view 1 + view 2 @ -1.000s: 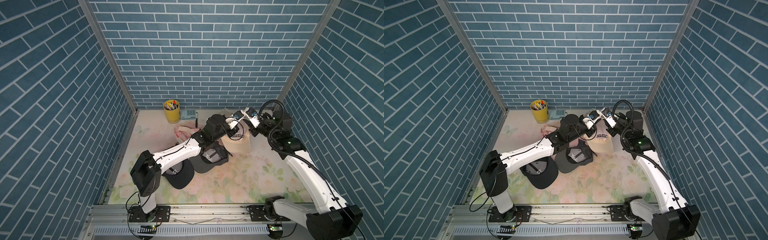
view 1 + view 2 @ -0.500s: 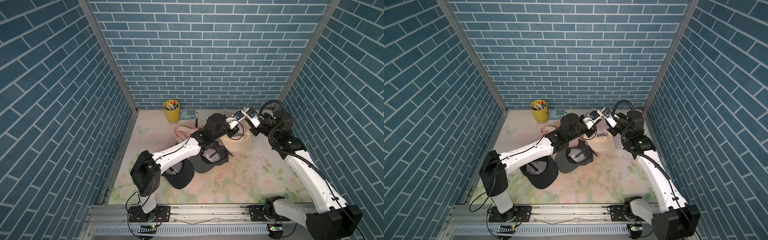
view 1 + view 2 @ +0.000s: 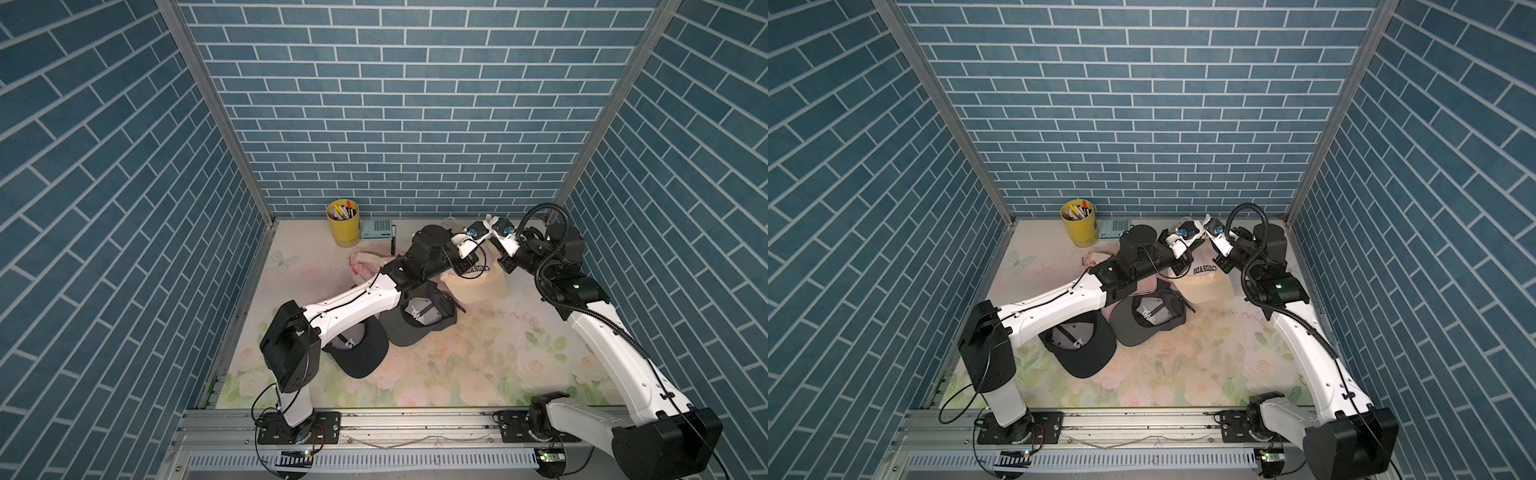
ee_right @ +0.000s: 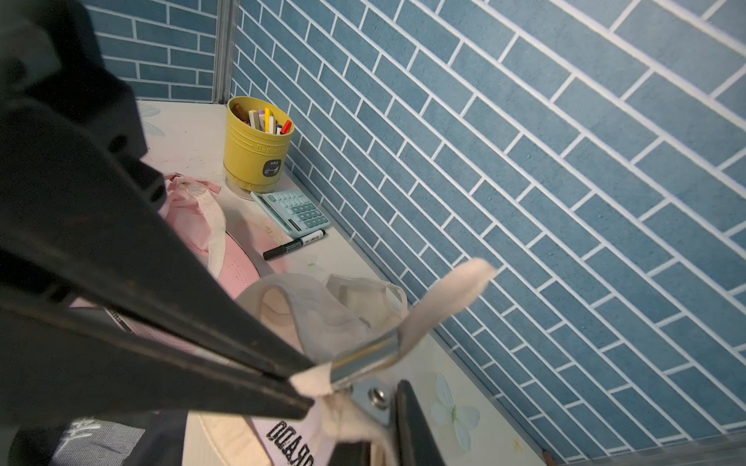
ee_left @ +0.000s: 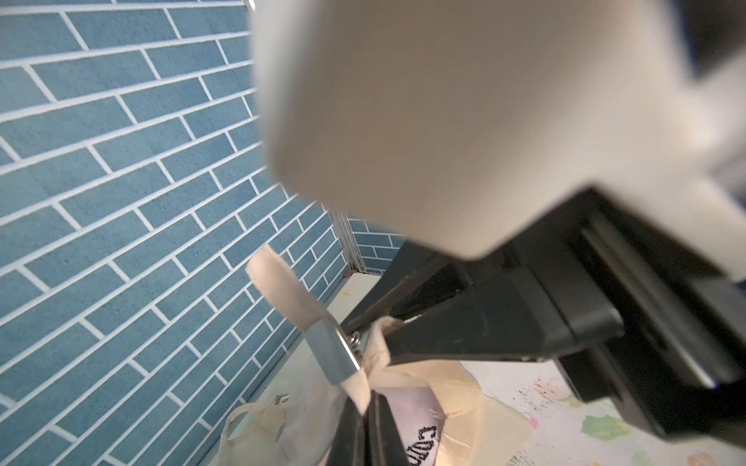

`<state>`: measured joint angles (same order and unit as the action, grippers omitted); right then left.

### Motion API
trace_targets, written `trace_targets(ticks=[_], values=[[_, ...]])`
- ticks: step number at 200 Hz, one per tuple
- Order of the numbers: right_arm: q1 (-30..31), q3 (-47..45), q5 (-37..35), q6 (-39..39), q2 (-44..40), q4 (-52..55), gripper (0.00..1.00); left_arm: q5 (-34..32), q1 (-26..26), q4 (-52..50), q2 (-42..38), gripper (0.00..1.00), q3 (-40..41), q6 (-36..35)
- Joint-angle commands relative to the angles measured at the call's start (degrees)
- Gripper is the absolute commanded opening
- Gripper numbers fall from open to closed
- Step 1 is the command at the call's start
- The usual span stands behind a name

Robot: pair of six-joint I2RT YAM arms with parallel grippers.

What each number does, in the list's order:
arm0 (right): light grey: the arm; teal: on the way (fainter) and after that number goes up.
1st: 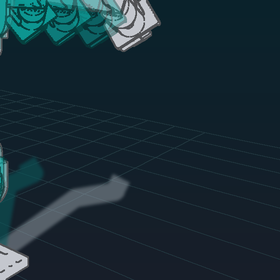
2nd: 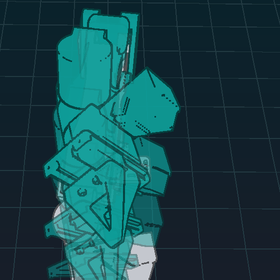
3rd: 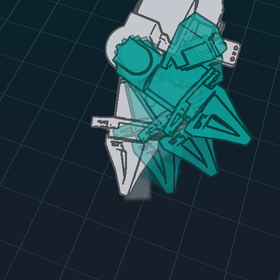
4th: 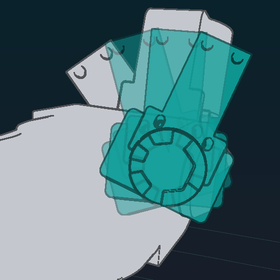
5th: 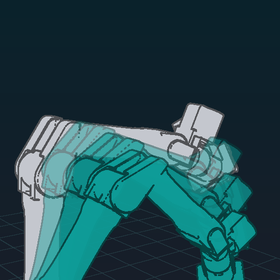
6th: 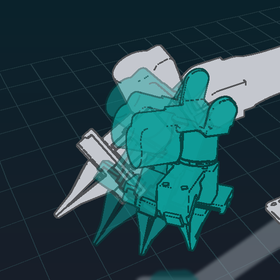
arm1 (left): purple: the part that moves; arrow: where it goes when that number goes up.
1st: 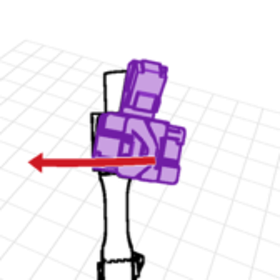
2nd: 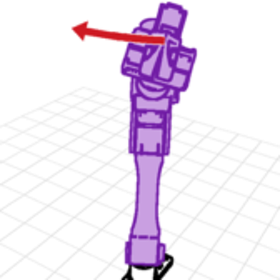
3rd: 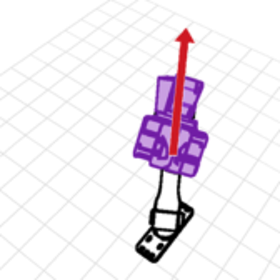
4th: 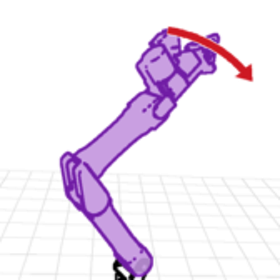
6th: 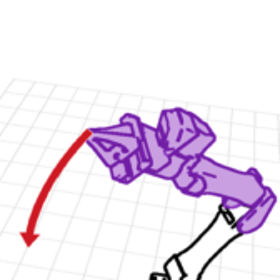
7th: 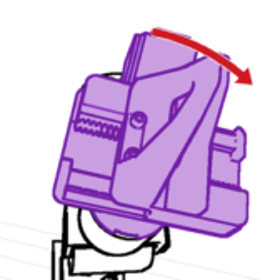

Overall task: Open the adjustable buckle of the baseball cap
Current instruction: Pull the adjustable strap on the baseball cap.

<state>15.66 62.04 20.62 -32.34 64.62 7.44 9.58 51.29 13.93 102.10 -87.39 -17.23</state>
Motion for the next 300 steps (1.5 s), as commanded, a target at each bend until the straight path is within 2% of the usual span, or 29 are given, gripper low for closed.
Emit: trace_targets(ticks=[1,83,125,168,181,207,215,252,278,300], values=[[1.81,-1.89,7.06,-9.77,-1.11,2.04,0.11,2.01,0.22,4.57,-2.51,0.00,-1.09,0.80],[1.90,-1.74,6.90,-8.67,-1.96,4.20,0.00,2.40,-0.27,6.12,-3.68,0.00,0.30,2.02],[1.83,-3.76,2.15,-1.19,-2.74,-4.41,0.00,3.24,-0.22,5.32,-3.52,0.01,0.09,2.77],[1.83,-3.69,0.05,6.76,-1.91,-8.95,0.00,3.35,-0.22,4.61,-3.43,0.10,0.19,3.81],[1.83,-4.62,1.13,8.31,-2.18,-10.98,0.00,3.61,-0.22,4.22,-3.47,0.00,0.09,3.85],[1.92,-5.90,4.64,5.46,-2.73,-10.52,0.00,4.60,-0.21,3.91,-3.71,0.00,-0.19,3.48],[1.92,-6.05,5.10,4.13,-3.05,-9.68,0.03,5.04,-0.22,3.72,-3.83,0.00,-0.40,3.27],[1.96,-5.72,2.29,0.14,-3.88,-7.98,0.12,5.62,-0.40,1.98,-3.82,0.00,-1.33,2.12],[1.92,-4.82,3.10,-0.91,-3.59,-6.34,0.19,5.70,-0.40,1.80,-3.54,0.00,-1.38,2.25],[1.92,-5.05,3.27,-0.93,-3.49,-7.15,0.18,5.99,-0.49,1.69,-3.32,0.00,-1.63,2.42]])
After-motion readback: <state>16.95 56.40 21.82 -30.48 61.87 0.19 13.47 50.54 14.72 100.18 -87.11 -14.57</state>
